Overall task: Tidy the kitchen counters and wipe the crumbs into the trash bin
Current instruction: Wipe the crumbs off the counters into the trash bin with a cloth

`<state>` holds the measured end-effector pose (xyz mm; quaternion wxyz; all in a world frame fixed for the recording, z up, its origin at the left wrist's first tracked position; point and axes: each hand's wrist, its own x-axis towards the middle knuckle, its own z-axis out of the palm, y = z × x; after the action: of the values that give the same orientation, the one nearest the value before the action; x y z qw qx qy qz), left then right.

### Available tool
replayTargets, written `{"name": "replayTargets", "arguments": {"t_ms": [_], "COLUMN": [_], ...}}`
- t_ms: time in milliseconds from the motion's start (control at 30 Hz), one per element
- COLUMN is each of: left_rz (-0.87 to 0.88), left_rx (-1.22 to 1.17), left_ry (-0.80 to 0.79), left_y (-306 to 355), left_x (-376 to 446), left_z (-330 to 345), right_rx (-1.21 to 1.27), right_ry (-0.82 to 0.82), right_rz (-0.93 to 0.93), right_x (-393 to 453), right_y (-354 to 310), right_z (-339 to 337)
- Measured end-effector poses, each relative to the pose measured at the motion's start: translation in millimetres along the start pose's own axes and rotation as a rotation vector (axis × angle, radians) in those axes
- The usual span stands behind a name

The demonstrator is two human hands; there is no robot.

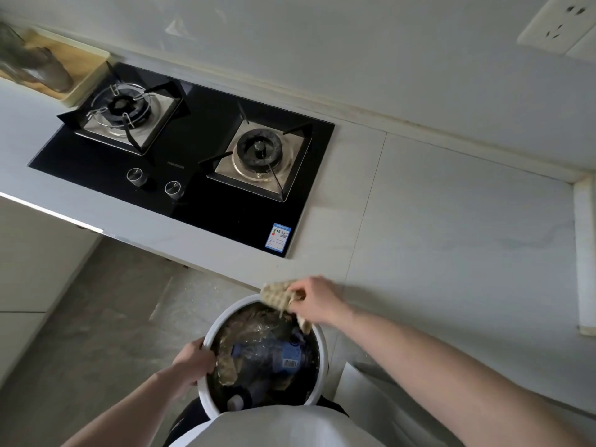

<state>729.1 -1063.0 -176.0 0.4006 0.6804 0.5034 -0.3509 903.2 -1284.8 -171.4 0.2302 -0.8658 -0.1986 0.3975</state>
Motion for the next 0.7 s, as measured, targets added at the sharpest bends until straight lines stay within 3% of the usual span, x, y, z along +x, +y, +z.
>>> {"name": "replayTargets", "arguments": {"t_ms": [67, 167, 267, 400, 500, 567, 633, 700], "left_rz": [0.01, 0.02, 0.031, 0.038, 0.032, 0.022, 0.023, 0.025], "left_rx": [-0.016, -0.022, -0.037, -0.049, -0.051, -0.074, -0.086, -0.091], "left_ry": [-0.015, -0.026, -0.029, -0.042, -0.046, -0.046, -0.041, -0.036], "left_y": [-0.9, -3.1, -3.3, -3.5, -5.9, -7.2, -8.2, -8.8], "left_x": [-2.0, -3.5, -4.9, -6.4, -4.3, -3.3, -2.5, -1.8], "left_z": [-0.9, -1.9, -2.5, -2.6, -2.7, -2.8, -2.5, -1.9], "right_rx": [0.006, 0.092, 0.254, 0.366, 0.269, 0.13, 0.075, 0.008], "right_ry": [-0.191, -0.181, -0.019, 0.368, 0.65, 0.731, 0.646, 0.424], "right_rz": [-0.011, -0.038, -0.064, -0.024, 0.085, 0.187, 0.299, 0.406], "right_x": [-11.1, -24.1, -31.5, -29.2, -12.1, 5.4, 20.8, 31.2], "right_y": [-16.3, -23.0, -17.5, 10.4, 34.8, 57.2, 79.3, 92.5], "right_z": [23.9, 29.1, -1.3, -66.3, -114.1, -137.7, -145.9, -137.9]}}
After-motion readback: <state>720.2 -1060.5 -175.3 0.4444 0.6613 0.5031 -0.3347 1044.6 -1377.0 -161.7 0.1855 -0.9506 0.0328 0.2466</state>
